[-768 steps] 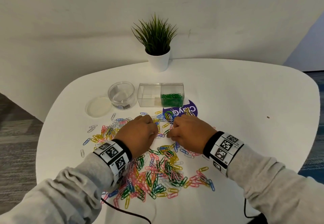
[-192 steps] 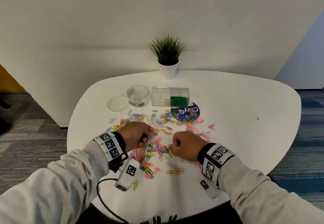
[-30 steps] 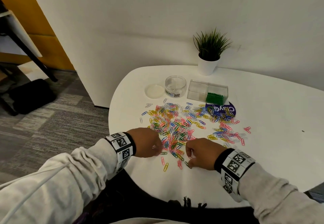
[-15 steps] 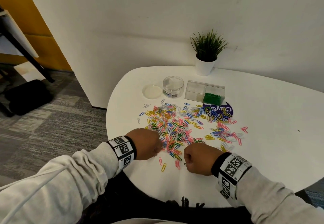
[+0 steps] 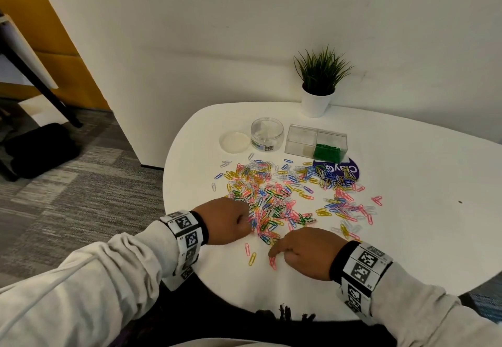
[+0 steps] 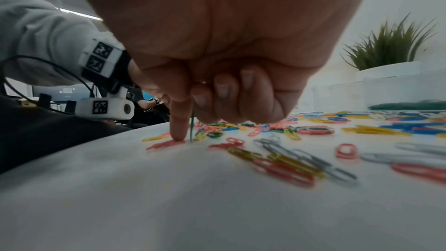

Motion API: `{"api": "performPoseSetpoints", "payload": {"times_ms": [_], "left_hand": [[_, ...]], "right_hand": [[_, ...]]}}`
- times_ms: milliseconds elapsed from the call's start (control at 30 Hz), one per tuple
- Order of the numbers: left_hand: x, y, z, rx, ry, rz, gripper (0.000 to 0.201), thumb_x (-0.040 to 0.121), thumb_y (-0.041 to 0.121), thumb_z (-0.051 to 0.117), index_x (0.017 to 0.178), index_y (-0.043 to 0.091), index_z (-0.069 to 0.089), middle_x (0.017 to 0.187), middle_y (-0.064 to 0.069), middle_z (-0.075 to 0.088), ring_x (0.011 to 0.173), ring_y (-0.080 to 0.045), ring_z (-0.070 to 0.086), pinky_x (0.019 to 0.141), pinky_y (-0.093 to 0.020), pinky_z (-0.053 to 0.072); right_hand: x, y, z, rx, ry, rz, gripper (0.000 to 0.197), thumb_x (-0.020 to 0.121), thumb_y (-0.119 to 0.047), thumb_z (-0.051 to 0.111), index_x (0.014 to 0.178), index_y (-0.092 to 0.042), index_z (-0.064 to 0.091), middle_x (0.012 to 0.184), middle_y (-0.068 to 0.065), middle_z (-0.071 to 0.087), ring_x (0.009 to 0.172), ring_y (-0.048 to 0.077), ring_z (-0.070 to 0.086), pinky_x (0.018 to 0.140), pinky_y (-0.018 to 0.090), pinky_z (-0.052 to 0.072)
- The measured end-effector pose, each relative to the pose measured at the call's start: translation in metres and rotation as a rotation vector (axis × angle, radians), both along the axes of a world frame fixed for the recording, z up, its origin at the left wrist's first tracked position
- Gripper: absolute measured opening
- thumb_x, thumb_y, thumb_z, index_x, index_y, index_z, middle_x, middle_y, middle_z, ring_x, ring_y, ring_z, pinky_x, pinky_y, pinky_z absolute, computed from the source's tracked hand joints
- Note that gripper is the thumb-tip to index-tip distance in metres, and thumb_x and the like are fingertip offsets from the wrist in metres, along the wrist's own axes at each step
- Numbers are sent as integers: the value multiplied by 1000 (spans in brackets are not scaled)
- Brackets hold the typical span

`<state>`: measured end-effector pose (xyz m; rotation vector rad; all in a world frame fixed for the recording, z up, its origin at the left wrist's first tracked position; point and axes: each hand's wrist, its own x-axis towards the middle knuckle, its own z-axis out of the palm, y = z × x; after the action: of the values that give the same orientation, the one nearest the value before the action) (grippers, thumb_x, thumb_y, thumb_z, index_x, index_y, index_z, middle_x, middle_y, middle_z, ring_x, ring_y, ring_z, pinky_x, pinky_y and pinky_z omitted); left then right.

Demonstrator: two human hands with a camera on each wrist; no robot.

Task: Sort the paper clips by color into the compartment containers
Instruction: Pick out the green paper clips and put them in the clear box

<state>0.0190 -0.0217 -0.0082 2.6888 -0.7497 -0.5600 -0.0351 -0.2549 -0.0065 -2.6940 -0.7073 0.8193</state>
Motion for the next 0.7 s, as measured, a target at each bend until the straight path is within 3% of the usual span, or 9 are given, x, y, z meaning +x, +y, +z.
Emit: {"api": "performPoseSetpoints", "payload": {"times_ms": [100,167,233,300,400,533,633,700], "left_hand": [[0,-1,7,-141,130,108,19,85,23,58,71,23,45,68,9,52,58,-7,49,57,-26,41],[-2,-2,7,-175,215,118,8,87,18,57,82,23,54,72,10,57,58,-4,56,57,-21,45],[-2,-3,6,-149,218,58,19,91,16,49,96,29,62,84,14,61,72,-1,58,68,-20,47],[-2,-5,6,-84,194,-28,28,95,16,43,103,28,67,101,13,66,91,-5,59,84,-25,47],[-6,-12,9,9,140,-129,30,98,19,41,110,24,67,114,9,67,100,-10,58,91,-28,46],[-12,-16,7,133,86,-244,38,99,27,40,132,32,60,138,10,57,122,-13,54,104,-28,42],[-12,-16,2,230,30,-263,38,98,30,38,128,31,61,133,8,61,119,-18,57,99,-33,46],[-10,-16,2,261,-20,-240,32,99,29,36,112,24,65,112,3,67,99,-23,61,82,-33,49]], "right_hand": [[2,-4,-1,25,-33,-32,43,99,-23,37,131,-40,60,141,-10,54,127,13,49,106,28,39],[4,-8,-3,13,-75,-56,43,100,-23,36,133,-39,58,142,-11,53,128,12,48,108,28,37],[4,-11,-5,7,-110,-65,42,101,-24,36,134,-38,58,141,-11,54,128,12,48,107,28,37],[5,-11,-7,6,-156,-66,41,100,-27,37,134,-37,58,139,-10,56,126,13,51,104,28,40],[7,-11,-10,-17,-218,-60,39,99,-29,39,132,-36,59,133,-7,60,119,17,56,97,32,46],[5,-13,-12,-60,-283,-32,29,97,-35,45,116,-31,66,115,-4,65,100,20,62,82,34,52],[6,-13,-16,-45,-275,-51,23,96,-40,51,108,-26,65,110,-5,63,97,19,61,78,30,49],[7,-10,-19,-54,-254,-52,21,97,-37,51,105,-23,65,108,-3,63,95,20,60,78,31,48]]}}
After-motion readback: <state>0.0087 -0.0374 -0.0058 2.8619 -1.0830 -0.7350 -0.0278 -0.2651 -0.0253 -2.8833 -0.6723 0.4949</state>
